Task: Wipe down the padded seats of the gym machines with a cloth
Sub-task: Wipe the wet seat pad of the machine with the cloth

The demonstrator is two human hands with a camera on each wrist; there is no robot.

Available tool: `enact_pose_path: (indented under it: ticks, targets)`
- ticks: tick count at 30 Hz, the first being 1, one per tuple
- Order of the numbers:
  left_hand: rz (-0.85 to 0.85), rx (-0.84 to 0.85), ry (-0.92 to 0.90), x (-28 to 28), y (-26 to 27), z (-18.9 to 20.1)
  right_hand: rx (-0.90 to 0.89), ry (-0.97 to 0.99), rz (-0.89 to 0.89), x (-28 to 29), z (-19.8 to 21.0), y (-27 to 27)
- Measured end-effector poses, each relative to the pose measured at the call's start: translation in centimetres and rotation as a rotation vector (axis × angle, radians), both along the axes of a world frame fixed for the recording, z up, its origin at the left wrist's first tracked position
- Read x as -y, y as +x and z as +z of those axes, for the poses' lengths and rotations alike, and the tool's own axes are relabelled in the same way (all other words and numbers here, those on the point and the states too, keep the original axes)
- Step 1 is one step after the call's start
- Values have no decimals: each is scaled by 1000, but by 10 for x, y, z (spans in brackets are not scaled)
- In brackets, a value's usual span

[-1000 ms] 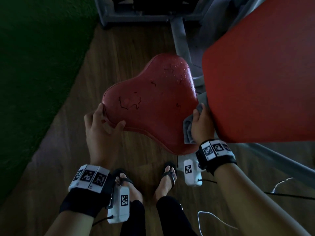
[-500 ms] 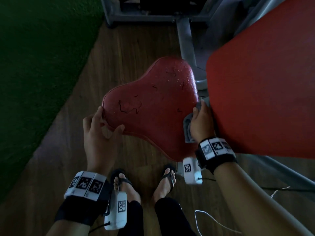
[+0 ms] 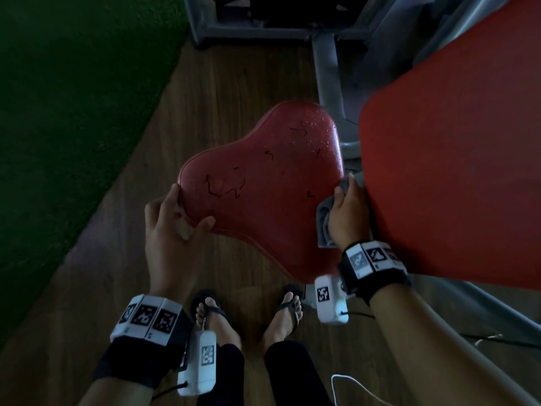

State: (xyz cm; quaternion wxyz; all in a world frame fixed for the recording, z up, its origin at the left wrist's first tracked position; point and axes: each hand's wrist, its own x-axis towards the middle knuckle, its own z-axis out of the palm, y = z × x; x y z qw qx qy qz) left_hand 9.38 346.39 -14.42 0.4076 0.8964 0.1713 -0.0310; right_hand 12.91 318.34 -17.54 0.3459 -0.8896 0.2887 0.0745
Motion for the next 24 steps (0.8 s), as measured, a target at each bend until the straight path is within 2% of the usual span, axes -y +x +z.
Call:
enact_pose_path:
  ticks: [3,10,18,21,24]
  targets:
    - [5,3,-5,0,-1,-2,-23,36,-6,2,3,12]
    - [17,-2,-10,2,0,0,44,75,88,3,10,-28]
    - [26,-5,0,4,-1,0,45,52,50,7,0,-1]
    - [33,-13,-3,4,0,-1,97,-48,166,4,0,-14]
    - [43,-4,-22,5,-1,0,132,-286,412,-9,4,-48]
